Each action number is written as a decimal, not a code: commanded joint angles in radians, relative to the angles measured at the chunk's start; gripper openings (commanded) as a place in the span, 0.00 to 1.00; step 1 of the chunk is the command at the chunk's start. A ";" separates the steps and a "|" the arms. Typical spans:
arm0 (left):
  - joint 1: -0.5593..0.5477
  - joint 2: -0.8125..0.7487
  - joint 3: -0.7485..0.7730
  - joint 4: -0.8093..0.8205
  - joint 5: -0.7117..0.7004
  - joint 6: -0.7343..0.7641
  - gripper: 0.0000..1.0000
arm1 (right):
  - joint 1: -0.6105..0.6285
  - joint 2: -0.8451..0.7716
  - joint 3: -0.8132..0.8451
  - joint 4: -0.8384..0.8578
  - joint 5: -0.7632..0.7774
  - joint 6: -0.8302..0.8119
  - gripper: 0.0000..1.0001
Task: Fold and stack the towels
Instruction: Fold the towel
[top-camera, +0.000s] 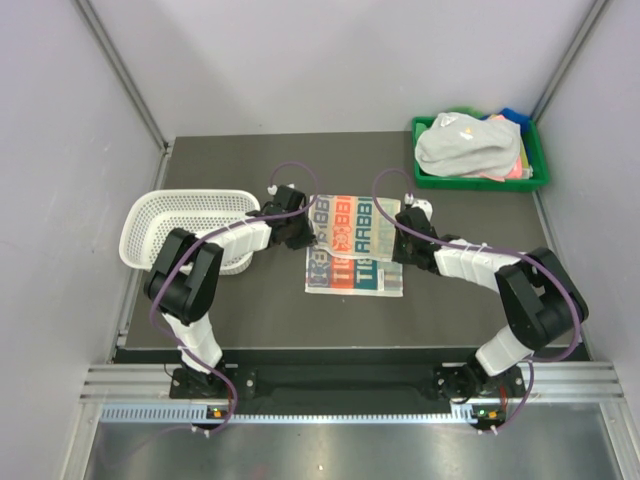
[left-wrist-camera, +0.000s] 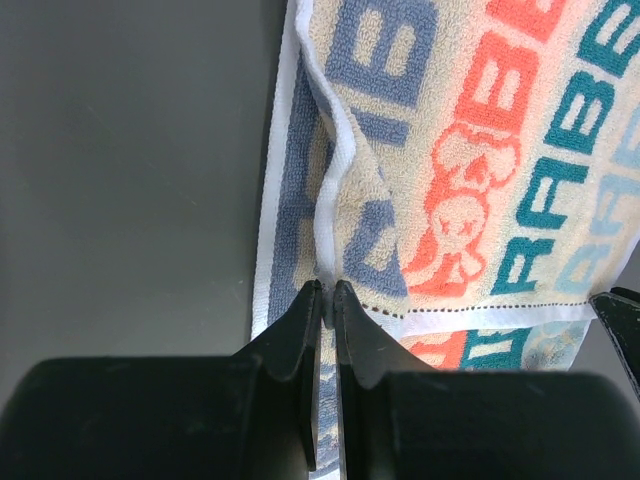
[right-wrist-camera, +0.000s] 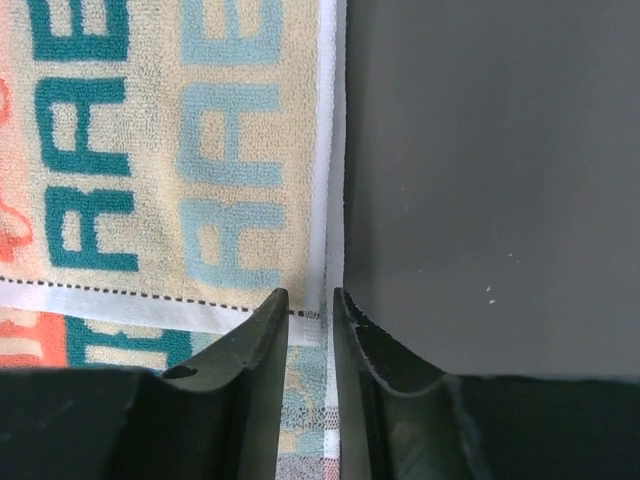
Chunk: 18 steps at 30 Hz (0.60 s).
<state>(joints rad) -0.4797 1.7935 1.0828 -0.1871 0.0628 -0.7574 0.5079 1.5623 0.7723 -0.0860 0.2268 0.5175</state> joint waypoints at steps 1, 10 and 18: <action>-0.004 0.010 0.026 0.017 0.006 0.001 0.00 | 0.012 -0.021 0.022 0.002 0.003 -0.011 0.27; -0.005 0.021 0.023 0.021 0.011 0.001 0.00 | 0.014 -0.015 0.024 0.002 0.005 -0.013 0.24; -0.005 0.021 0.022 0.025 0.012 0.001 0.00 | 0.012 -0.013 0.022 0.005 0.000 -0.010 0.20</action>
<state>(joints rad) -0.4797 1.8114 1.0832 -0.1871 0.0639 -0.7574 0.5079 1.5623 0.7723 -0.0975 0.2241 0.5156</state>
